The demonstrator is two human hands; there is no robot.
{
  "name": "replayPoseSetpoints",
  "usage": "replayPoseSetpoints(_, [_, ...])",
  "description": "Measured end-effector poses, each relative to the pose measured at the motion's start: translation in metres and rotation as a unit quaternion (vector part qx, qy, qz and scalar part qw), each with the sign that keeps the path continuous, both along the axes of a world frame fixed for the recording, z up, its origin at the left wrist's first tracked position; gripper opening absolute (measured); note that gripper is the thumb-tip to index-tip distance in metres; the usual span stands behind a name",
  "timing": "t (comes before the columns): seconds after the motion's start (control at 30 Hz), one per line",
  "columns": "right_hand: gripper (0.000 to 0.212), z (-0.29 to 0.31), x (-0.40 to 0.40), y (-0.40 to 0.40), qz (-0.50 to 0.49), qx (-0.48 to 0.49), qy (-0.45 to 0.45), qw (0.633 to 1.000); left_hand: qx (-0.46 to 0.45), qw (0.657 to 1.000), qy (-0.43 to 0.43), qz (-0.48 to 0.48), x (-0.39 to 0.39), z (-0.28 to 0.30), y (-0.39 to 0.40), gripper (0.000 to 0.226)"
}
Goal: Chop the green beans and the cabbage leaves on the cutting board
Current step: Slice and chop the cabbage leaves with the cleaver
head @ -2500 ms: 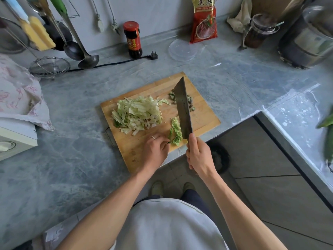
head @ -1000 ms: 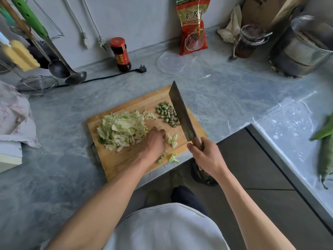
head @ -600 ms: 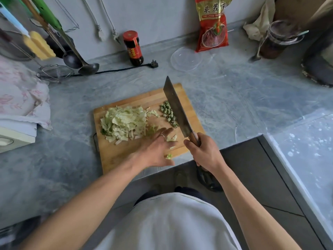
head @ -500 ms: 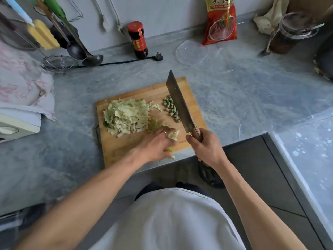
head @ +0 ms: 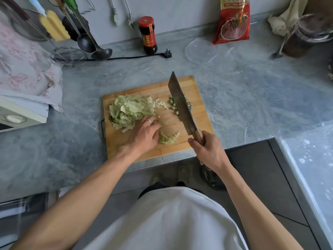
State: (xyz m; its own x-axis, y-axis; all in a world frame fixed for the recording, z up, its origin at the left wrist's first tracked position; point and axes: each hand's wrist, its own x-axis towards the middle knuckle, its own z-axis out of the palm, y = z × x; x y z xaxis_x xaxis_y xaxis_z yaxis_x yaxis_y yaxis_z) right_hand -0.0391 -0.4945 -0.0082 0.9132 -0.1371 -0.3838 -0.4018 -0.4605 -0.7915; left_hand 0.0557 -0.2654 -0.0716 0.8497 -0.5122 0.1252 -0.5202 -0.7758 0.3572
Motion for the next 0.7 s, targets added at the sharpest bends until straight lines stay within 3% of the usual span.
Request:
replayPoseSetpoints(0.07, [0.038, 0.001, 0.002, 0.0, 0.002, 0.007, 0.003, 1.0, 0.004, 0.994, 0.025, -0.104, -0.007, 0.003, -0.01, 0.031])
replayPoseSetpoints(0.13, [0.039, 0.002, 0.006, -0.002, -0.003, 0.012, 0.003, 1.0, 0.154, 0.962, 0.036, -0.224, -0.01, 0.007, -0.024, 0.046])
replayPoseSetpoints(0.17, [0.04, 0.002, 0.007, -0.003, -0.007, 0.015, 0.004, 1.0, 0.23, 0.94, 0.019, -0.251, -0.01, 0.007, -0.028, 0.05])
replayPoseSetpoints(0.23, [0.042, 0.003, 0.01, -0.007, -0.002, 0.026, 0.006, 1.0, 0.276, 0.929, 0.005, -0.248, -0.002, 0.009, -0.025, 0.051])
replayPoseSetpoints(0.4, [0.04, 0.006, 0.02, -0.015, 0.001, 0.033, 0.008, 0.999, 0.193, 0.96, -0.041, -0.197, 0.018, 0.001, 0.015, 0.048])
replayPoseSetpoints(0.53, [0.039, 0.009, 0.033, -0.019, 0.007, 0.035, 0.005, 0.999, 0.127, 0.986, 0.001, -0.109, 0.02, 0.007, 0.018, 0.022])
replayPoseSetpoints(0.6, [0.039, 0.01, 0.038, -0.019, 0.014, 0.042, 0.002, 0.999, 0.077, 0.994, 0.011, -0.072, 0.026, 0.01, 0.011, 0.024])
replayPoseSetpoints(0.7, [0.041, 0.012, 0.049, -0.018, 0.027, 0.04, -0.002, 0.999, 0.084, 0.996, 0.006, -0.018, 0.047, 0.017, -0.004, 0.033])
